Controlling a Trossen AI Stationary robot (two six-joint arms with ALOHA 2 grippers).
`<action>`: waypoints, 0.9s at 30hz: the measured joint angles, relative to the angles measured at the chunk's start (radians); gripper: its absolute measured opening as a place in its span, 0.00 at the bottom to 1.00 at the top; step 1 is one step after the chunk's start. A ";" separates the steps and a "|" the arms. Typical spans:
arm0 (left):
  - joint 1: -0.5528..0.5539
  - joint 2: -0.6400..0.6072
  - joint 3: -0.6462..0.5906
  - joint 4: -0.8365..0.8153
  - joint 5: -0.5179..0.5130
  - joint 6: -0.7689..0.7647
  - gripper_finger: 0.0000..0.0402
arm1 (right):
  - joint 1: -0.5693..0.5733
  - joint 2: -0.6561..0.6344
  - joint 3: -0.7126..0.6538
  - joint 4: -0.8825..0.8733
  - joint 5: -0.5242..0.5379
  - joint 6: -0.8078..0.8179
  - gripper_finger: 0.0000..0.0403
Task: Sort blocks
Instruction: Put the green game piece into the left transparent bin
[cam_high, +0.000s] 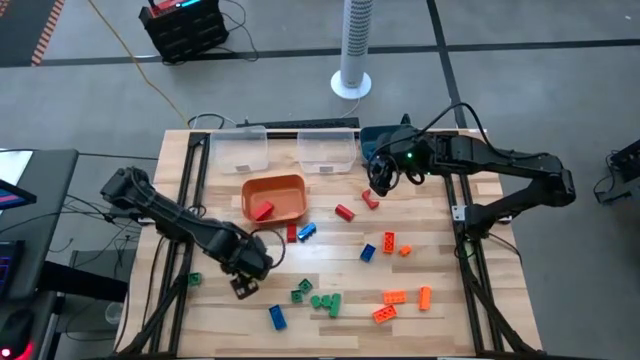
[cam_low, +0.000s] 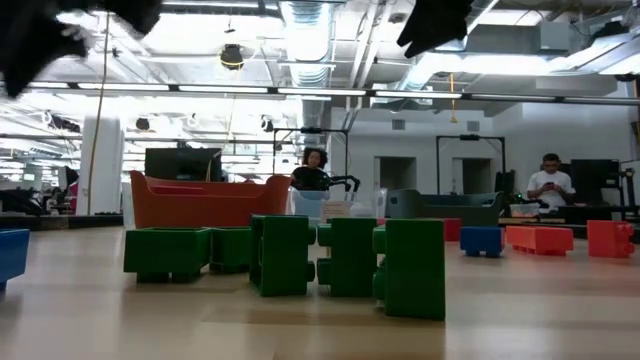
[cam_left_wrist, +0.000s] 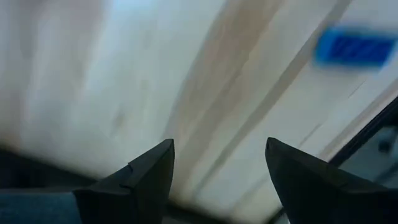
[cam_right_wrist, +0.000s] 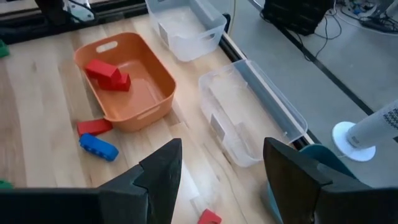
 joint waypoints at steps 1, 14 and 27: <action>-0.005 0.000 -0.034 -0.006 0.049 -0.009 0.61 | 0.000 0.000 0.000 0.002 0.000 0.000 0.58; -0.010 0.000 -0.346 -0.040 0.387 0.116 0.61 | 0.010 0.000 0.000 0.002 -0.001 0.031 0.58; -0.018 0.000 -0.434 0.021 0.299 0.310 0.62 | 0.006 0.000 0.000 0.005 0.001 0.101 0.58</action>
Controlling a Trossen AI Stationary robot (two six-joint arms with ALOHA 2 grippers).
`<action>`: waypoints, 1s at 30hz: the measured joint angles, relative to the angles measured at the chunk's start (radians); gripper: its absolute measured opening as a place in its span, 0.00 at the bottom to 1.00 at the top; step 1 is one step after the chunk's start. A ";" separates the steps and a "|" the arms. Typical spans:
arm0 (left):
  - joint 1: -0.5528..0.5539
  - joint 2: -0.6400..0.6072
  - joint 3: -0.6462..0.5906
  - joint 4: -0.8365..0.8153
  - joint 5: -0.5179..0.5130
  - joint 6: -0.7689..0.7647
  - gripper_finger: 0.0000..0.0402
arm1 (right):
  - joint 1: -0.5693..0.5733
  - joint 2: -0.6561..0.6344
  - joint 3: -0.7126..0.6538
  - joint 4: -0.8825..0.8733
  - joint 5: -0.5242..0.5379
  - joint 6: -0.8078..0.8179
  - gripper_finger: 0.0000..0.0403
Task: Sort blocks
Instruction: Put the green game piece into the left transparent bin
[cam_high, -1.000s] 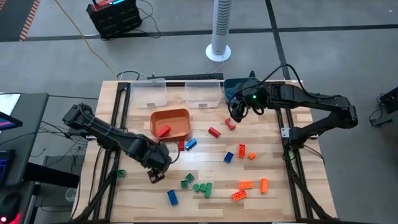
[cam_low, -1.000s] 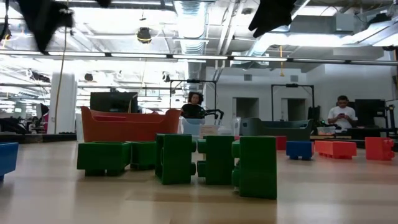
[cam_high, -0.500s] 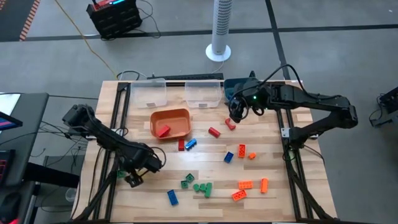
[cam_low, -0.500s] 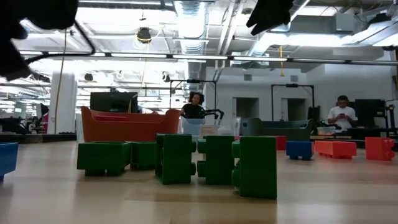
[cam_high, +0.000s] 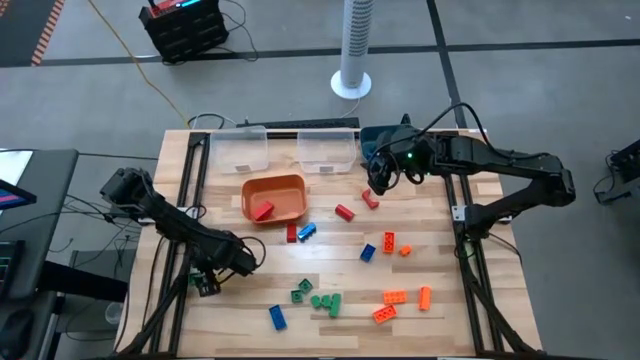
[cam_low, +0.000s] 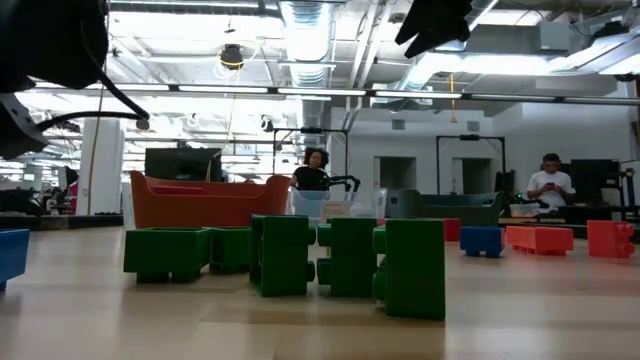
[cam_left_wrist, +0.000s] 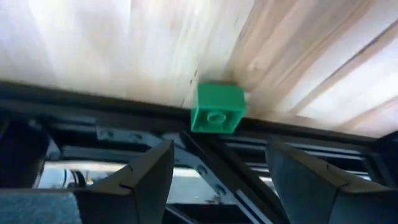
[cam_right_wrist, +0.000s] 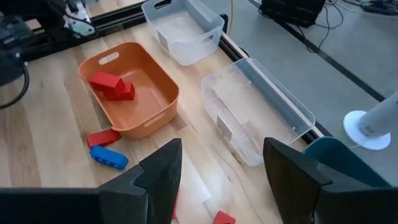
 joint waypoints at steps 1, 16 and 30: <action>0.000 0.000 -0.007 0.010 -0.001 0.005 0.62 | 0.000 0.000 0.000 0.000 0.000 0.009 0.58; -0.064 0.000 -0.089 0.095 0.007 0.006 0.62 | 0.000 0.001 0.000 0.000 0.004 0.050 0.58; -0.117 0.000 -0.148 0.186 -0.005 -0.106 0.62 | 0.000 0.001 0.000 -0.001 0.004 0.063 0.58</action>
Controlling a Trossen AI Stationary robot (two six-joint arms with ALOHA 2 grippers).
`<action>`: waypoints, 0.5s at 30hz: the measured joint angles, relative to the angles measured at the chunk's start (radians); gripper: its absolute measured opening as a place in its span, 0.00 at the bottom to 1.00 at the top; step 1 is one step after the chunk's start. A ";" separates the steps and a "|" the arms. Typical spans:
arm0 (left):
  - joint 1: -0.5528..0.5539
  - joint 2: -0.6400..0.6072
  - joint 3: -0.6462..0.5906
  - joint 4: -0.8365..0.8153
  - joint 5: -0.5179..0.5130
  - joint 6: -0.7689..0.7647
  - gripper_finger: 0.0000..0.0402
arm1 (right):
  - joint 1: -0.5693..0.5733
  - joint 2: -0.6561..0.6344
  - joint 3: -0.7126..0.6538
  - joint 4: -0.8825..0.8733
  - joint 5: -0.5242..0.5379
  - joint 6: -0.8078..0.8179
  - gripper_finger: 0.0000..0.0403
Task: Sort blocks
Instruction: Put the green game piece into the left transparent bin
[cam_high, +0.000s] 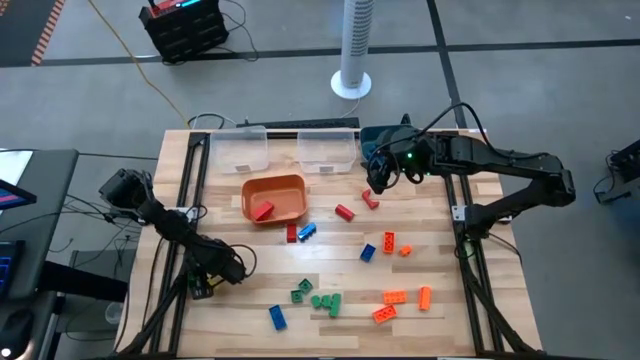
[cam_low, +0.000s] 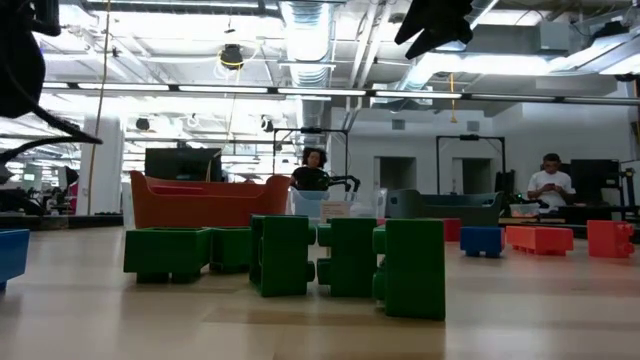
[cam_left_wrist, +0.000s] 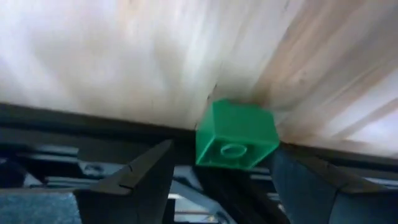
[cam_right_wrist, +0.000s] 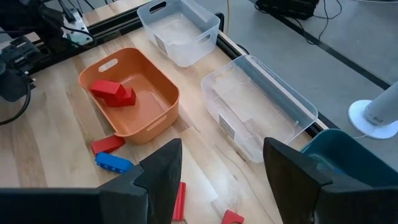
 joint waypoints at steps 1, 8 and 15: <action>0.000 0.000 -0.004 0.018 0.000 -0.008 0.61 | 0.000 0.000 0.000 0.000 0.000 0.000 0.58; 0.000 0.000 -0.004 0.105 -0.014 -0.035 0.50 | 0.000 0.000 0.000 0.000 0.000 0.000 0.58; 0.000 0.000 -0.002 0.067 -0.003 -0.026 0.32 | 0.001 0.000 0.000 0.000 0.000 -0.005 0.58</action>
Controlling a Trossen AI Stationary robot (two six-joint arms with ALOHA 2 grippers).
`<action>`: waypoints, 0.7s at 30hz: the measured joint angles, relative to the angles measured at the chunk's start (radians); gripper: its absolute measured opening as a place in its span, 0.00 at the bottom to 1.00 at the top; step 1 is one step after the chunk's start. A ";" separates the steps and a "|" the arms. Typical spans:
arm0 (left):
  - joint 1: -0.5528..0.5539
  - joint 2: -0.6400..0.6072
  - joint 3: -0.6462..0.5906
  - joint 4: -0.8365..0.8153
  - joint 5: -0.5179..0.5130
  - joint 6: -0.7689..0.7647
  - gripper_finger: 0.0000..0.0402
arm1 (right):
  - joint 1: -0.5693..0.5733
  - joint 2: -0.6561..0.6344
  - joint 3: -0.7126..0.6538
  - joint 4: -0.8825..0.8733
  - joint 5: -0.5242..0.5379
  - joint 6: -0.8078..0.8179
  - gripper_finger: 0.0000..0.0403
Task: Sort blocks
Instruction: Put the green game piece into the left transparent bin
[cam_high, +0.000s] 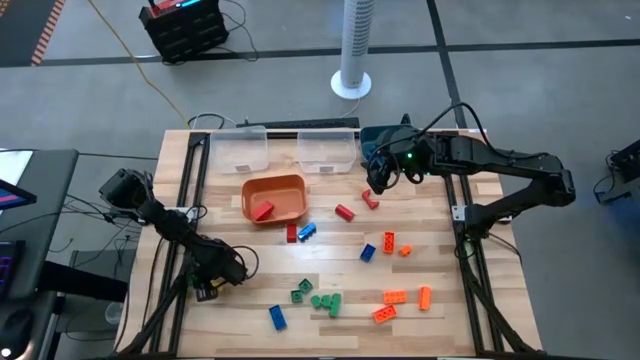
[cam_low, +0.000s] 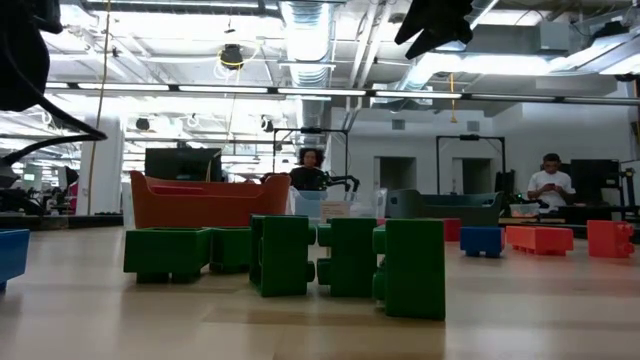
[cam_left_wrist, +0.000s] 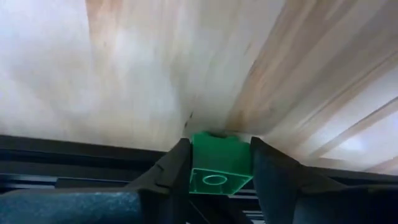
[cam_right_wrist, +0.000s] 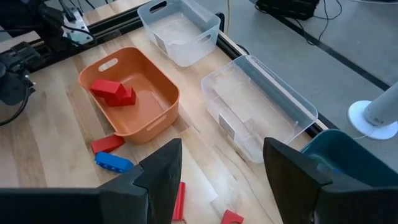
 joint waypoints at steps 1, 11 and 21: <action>0.000 0.000 0.000 -0.003 0.002 0.002 0.32 | 0.000 0.000 0.000 0.000 0.000 -0.002 0.58; 0.038 0.000 0.109 -0.069 -0.035 0.007 0.33 | -0.001 0.000 0.000 0.001 0.000 -0.025 0.58; 0.178 0.000 0.313 -0.070 -0.279 0.014 0.35 | -0.008 0.000 0.000 -0.004 -0.013 -0.074 0.58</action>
